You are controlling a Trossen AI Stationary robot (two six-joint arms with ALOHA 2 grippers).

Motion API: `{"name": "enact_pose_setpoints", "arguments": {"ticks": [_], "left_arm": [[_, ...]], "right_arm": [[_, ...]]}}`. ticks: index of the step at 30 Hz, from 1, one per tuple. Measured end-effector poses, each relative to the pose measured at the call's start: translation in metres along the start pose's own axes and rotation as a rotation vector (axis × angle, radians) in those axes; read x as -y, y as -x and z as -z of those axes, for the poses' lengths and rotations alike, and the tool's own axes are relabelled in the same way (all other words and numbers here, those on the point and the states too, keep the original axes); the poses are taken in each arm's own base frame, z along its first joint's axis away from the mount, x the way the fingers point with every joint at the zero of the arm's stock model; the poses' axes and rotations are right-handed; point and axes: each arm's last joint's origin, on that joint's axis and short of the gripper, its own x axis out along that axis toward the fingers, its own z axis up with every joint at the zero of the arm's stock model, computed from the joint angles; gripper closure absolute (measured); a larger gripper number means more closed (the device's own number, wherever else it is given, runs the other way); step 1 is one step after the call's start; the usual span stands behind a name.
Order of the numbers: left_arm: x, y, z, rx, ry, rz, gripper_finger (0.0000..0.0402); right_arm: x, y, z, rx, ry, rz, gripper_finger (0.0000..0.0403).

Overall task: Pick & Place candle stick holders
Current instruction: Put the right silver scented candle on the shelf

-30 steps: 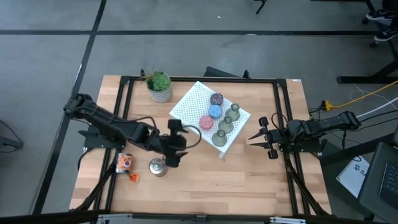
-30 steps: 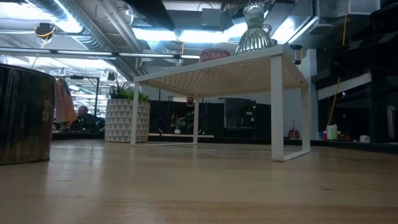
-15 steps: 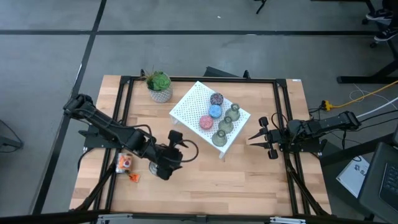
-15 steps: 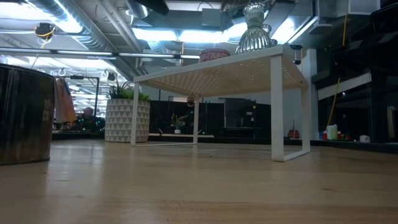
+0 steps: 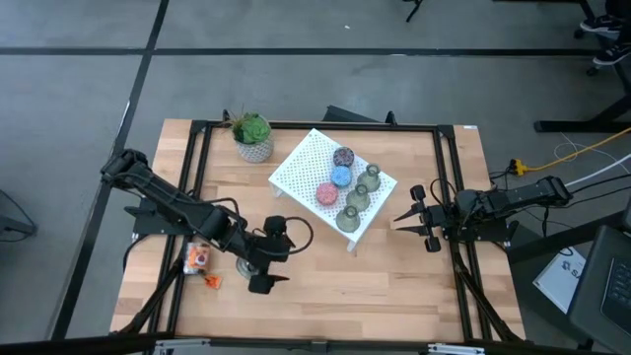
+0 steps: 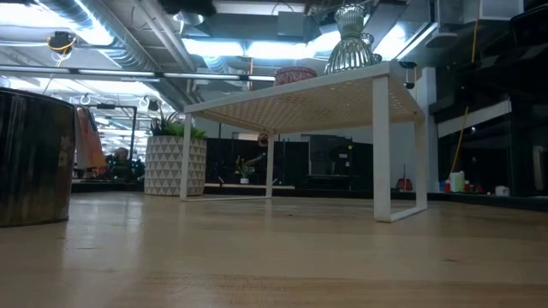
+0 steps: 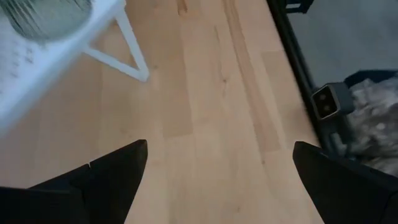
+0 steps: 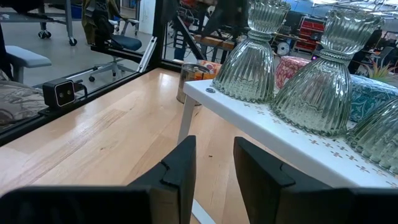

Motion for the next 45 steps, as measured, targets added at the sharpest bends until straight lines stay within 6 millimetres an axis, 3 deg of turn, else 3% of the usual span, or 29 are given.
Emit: {"name": "enact_pose_setpoints", "arguments": {"ticks": [8,17,24,35,45], "left_arm": [[0.008,-0.003,0.022,-0.205,0.039,0.01,0.0003],[0.04,0.008,0.04,-0.314,0.075,0.117,0.0004],[0.055,0.015,0.057,-0.395,0.104,0.076,0.0007],[0.07,-0.021,0.082,-0.552,0.08,-0.048,0.0046],[0.07,-0.03,0.086,-0.55,0.102,-0.12,0.0103]], "right_arm": [[0.0,0.0,0.0,0.0,0.0,0.0,0.029],[0.0,0.0,0.0,0.001,0.0,0.0,0.029],[0.0,0.0,0.0,0.0,0.0,0.0,0.029],[0.0,0.0,0.0,0.0,0.0,0.0,0.029],[0.0,0.0,0.0,0.0,0.0,0.0,0.0291]]}}
